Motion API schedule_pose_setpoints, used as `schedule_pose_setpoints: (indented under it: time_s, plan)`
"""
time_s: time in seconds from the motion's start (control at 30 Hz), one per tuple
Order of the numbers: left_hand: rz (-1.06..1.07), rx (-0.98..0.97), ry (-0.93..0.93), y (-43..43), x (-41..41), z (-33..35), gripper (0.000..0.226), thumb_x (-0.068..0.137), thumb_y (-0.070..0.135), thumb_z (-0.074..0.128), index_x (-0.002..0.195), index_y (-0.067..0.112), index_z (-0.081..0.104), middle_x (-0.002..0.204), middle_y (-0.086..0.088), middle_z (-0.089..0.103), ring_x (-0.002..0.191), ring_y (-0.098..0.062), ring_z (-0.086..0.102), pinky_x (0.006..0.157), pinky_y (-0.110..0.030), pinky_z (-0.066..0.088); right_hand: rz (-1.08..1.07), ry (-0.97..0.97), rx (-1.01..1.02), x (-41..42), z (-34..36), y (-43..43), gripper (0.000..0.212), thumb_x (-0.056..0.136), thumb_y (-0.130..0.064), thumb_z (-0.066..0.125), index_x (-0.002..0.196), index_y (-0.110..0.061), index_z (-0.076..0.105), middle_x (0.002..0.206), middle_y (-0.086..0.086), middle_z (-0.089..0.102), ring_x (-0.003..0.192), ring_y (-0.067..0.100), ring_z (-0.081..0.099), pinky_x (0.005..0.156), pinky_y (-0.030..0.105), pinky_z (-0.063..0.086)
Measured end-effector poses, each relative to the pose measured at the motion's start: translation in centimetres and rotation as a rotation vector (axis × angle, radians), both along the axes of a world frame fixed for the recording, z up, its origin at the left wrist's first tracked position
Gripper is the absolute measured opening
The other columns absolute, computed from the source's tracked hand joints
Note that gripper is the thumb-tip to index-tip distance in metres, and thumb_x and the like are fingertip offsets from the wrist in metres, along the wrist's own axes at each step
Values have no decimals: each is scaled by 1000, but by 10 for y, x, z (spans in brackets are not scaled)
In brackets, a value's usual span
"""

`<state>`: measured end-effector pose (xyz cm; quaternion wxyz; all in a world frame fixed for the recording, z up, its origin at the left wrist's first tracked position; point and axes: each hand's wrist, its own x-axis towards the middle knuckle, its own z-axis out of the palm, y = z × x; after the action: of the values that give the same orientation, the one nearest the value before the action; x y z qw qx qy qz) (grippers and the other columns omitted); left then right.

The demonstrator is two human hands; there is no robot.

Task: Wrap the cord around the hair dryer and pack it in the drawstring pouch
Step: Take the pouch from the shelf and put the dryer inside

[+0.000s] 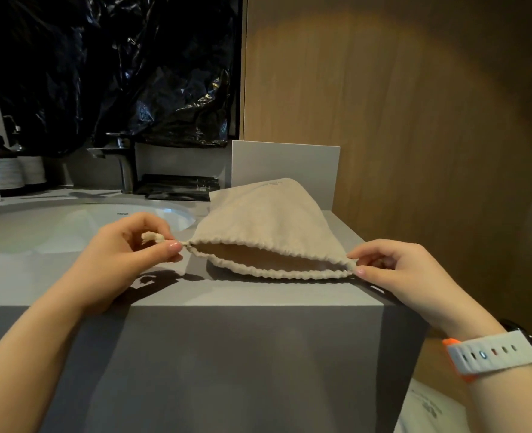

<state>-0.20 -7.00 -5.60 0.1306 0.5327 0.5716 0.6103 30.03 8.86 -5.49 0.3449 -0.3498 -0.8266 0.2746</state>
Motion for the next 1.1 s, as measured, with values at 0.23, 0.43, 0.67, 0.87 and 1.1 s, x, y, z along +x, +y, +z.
schedule_pose_setpoints:
  time_s: [0.23,0.43,0.67,0.87,1.1]
  plan:
    - [91,114,-212,-4,0,-2,10,82,1,60,78,10,64,62,0,68,59,-14,68,60,-15,54,-65,11,-5,-1,-1,0,18,84,-16,66,85,-33,64,90,-14,62,87,7,57,67,15,44]
    - [150,83,-289,-5,-7,-5,8,81,2,62,76,6,59,64,-4,70,64,-13,69,66,-22,58,-156,116,-25,-2,-3,4,15,83,-13,67,81,-27,66,88,-7,64,85,13,60,66,21,49]
    - [335,140,-380,-6,-18,-8,18,87,-2,59,74,10,54,65,-13,60,49,-6,65,53,-17,56,-288,200,-17,-4,-9,10,10,85,-15,66,80,-24,64,85,-3,61,82,18,60,62,25,50]
    - [507,-30,-104,-1,-18,-12,15,84,5,66,74,15,60,79,-14,66,65,-19,66,67,-32,56,-321,175,25,-7,-12,13,15,88,-12,61,81,-26,59,87,-7,57,84,17,57,63,23,48]
    - [545,-160,780,5,-3,-12,29,89,27,49,108,13,67,122,-11,62,116,-34,54,92,-50,41,-49,-104,107,-14,-10,4,17,92,-29,53,86,-45,54,113,-25,44,116,2,35,101,31,31]
